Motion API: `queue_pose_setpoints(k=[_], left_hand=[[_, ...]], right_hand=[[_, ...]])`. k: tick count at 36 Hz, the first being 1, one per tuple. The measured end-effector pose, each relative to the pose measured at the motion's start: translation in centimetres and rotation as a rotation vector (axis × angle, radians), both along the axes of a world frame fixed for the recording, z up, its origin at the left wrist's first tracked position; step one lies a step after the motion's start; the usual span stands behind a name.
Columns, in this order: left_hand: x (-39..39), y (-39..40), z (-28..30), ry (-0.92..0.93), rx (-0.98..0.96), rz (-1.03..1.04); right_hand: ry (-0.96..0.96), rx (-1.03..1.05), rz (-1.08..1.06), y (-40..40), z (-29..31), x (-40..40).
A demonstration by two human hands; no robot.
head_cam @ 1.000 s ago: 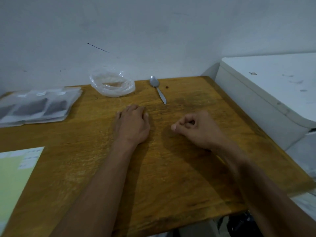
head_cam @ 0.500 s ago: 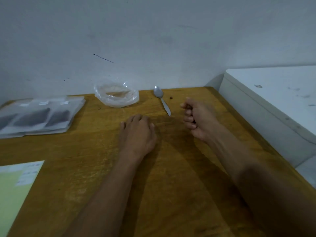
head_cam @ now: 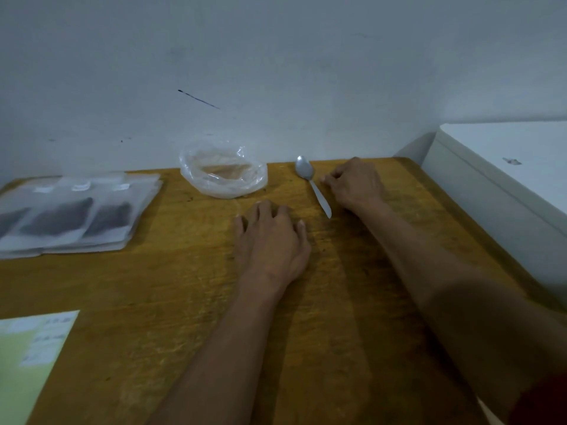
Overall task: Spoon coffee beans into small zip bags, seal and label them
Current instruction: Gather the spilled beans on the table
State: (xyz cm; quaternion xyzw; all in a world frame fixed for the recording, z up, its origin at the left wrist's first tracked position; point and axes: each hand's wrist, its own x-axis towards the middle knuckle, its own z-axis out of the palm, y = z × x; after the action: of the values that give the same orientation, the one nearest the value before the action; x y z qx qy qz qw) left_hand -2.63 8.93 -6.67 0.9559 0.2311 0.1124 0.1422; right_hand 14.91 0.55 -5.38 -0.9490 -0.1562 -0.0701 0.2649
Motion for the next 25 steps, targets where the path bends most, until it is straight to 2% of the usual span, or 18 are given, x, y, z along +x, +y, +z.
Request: queue_pose_setpoints(k=[9, 21, 25], left_hand=[[-0.2, -0.2, 0.1, -0.007, -0.023, 0.001], [-0.8, 0.0, 0.4, 0.005, -0.095, -0.047], [-0.7, -0.1, 0.6, 0.025, -0.086, -0.045]], right_hand=[[-0.106, -0.029, -0.027, 0.0, -0.6, -0.6], [-0.088, -0.120, -0.139, 1.0, -0.4, -1.9], [-0.041, -0.092, -0.156, 0.6, 0.2, -2.9]])
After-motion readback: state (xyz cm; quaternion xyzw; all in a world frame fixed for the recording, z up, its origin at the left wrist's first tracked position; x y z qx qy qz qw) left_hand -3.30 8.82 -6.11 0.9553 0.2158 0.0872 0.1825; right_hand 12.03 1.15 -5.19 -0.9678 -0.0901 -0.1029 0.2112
